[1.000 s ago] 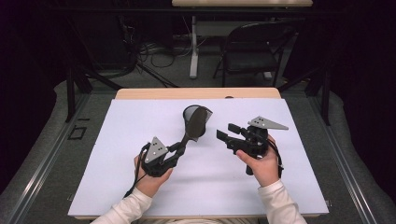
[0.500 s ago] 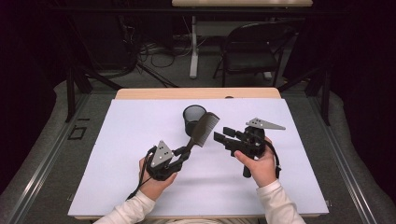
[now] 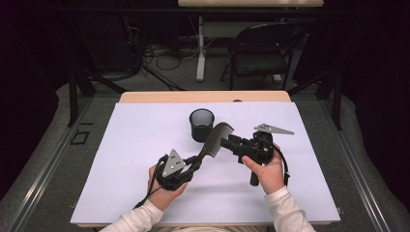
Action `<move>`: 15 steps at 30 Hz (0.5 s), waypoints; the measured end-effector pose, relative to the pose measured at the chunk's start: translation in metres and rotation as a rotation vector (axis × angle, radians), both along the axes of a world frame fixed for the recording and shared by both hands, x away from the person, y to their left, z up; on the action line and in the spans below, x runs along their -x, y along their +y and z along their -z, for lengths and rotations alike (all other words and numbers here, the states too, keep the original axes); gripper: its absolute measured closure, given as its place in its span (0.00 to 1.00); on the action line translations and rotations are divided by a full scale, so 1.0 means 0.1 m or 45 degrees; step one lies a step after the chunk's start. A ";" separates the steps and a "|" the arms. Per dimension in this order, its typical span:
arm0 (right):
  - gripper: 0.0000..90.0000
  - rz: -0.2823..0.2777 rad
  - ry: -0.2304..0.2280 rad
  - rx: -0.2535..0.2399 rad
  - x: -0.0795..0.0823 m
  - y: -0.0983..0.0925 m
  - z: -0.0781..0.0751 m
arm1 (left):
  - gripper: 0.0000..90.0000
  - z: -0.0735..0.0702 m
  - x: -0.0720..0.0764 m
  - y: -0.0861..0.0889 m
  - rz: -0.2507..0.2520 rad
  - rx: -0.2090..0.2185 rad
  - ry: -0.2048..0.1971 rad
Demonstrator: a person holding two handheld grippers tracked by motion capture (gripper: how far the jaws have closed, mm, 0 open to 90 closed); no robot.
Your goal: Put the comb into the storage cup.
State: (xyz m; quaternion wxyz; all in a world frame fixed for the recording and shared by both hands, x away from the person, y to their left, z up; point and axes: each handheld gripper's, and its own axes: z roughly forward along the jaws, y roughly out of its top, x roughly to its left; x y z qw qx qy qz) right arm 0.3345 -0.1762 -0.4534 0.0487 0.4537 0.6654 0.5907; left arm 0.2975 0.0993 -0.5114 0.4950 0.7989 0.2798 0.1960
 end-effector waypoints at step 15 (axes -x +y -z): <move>0.73 -0.001 0.088 -0.091 -0.02 -0.05 0.04 | 0.81 0.03 0.05 -0.07 0.040 -0.021 0.003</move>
